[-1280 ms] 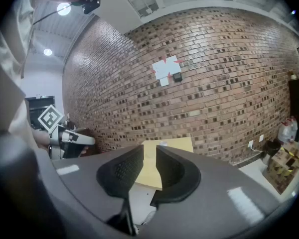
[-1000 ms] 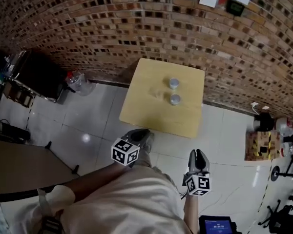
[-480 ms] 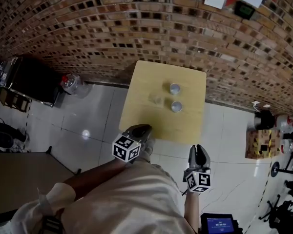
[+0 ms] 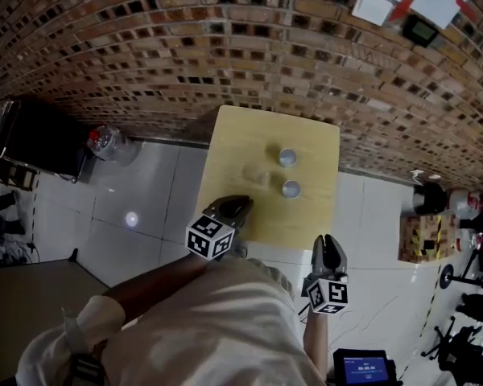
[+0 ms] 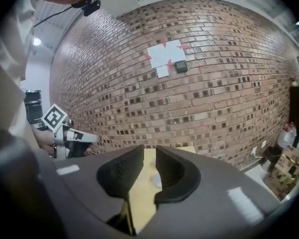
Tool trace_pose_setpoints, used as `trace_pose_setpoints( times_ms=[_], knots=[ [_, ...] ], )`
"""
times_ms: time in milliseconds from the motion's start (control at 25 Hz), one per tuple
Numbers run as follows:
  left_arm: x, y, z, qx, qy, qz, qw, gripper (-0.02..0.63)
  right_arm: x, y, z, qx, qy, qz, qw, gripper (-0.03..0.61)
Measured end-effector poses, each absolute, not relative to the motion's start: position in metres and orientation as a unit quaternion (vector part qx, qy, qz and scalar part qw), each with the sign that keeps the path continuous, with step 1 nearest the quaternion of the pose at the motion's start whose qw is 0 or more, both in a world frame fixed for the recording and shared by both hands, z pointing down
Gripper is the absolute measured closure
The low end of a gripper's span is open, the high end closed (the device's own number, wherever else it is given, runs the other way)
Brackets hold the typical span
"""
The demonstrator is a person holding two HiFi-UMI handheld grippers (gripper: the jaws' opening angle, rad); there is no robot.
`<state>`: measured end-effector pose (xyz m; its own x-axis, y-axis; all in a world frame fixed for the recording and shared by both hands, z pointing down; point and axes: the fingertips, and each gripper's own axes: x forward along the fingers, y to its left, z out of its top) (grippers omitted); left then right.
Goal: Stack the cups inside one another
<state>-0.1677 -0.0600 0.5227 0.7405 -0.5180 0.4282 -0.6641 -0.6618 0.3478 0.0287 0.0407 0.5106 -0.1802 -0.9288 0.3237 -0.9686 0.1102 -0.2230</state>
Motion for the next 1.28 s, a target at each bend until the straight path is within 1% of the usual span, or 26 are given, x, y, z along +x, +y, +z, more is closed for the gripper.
trace_pose_setpoints(
  times_ms=[160,400,520,680,800,1000,1280],
  knots=[
    [-0.176,-0.091,0.524,0.904,-0.332,0.147,0.225,0.56,0.025,0.018,0.516,0.642,-0.739,0.195,0.054,0.509],
    [-0.173,-0.103,0.549,0.9,-0.318,0.171,0.244,0.546,0.025,-0.007,0.518,0.643,-0.737,0.201,0.055,0.511],
    [-0.165,-0.103,0.566,0.9,-0.308,0.197,0.237,0.531,0.029,-0.011,0.523,0.64,-0.736,0.212,0.065,0.511],
    [-0.155,-0.105,0.599,0.894,-0.3,0.257,0.21,0.516,0.037,-0.02,0.524,0.628,-0.744,0.218,0.062,0.511],
    [-0.139,-0.106,0.631,0.889,-0.284,0.311,0.177,0.472,0.047,-0.03,0.525,0.611,-0.757,0.223,0.062,0.511],
    [-0.121,-0.113,0.703,0.862,-0.268,0.402,0.152,0.469,0.064,-0.043,0.539,0.575,-0.778,0.237,0.088,0.511],
    [-0.107,-0.133,0.761,0.828,-0.229,0.508,0.065,0.453,0.083,-0.072,0.544,0.554,-0.794,0.234,0.095,0.511]
  ],
)
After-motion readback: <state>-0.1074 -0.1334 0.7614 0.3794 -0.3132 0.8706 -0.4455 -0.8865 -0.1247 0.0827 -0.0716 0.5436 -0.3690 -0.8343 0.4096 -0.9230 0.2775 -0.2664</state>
